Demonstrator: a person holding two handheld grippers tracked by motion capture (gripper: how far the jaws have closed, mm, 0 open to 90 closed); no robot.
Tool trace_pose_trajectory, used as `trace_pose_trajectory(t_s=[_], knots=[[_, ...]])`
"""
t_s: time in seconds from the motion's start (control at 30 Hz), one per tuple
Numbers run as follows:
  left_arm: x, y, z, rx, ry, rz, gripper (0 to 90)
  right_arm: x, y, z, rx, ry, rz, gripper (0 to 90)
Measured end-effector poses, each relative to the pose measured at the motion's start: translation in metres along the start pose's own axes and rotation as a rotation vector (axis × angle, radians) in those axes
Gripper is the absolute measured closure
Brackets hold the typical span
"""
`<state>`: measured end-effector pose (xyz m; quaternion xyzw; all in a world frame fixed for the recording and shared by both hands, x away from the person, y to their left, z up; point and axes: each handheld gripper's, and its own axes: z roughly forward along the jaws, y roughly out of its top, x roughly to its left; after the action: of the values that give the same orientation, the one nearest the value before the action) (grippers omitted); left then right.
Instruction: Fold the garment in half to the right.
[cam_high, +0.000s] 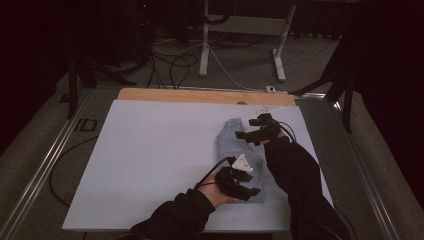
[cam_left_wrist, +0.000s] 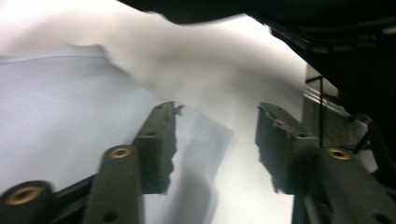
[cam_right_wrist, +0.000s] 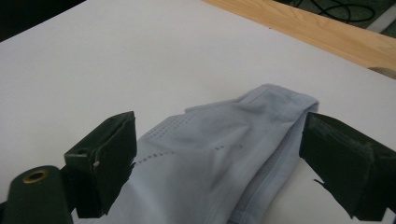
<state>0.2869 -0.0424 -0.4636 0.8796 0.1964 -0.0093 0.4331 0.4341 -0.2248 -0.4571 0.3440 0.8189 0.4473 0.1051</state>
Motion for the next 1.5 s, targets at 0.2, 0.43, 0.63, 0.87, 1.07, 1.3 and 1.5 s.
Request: trace_pose_trajectory(t_s=[0.2,0.43,0.63,0.87,1.07,1.3,1.5], knots=[[0.013,-0.006,-0.022,-0.052,0.042,-0.036,27.2,0.006,-0.005,-0.005,-0.012,-0.007,-0.001,10.9],[0.021,-0.013,-0.042,-0.082,0.047,0.01,7.3,0.021,-0.011,-0.007,-0.011,0.0,-0.027,10.9],[0.034,-0.02,-0.054,-0.087,0.042,0.02,0.1,0.034,-0.016,-0.008,-0.018,0.014,-0.046,10.9],[0.049,-0.027,-0.069,-0.088,0.094,0.007,0.0,0.044,-0.017,-0.013,-0.039,0.017,-0.071,10.9],[0.059,-0.034,-0.081,-0.11,0.088,-0.006,0.0,0.052,-0.023,-0.018,-0.037,0.021,-0.082,10.7],[0.068,-0.049,-0.096,-0.088,0.118,0.002,0.0,0.053,-0.034,-0.027,-0.043,0.015,-0.079,10.5],[0.077,-0.065,-0.116,-0.095,0.171,-0.016,0.0,0.055,-0.046,-0.036,-0.057,-0.001,-0.077,10.0]])
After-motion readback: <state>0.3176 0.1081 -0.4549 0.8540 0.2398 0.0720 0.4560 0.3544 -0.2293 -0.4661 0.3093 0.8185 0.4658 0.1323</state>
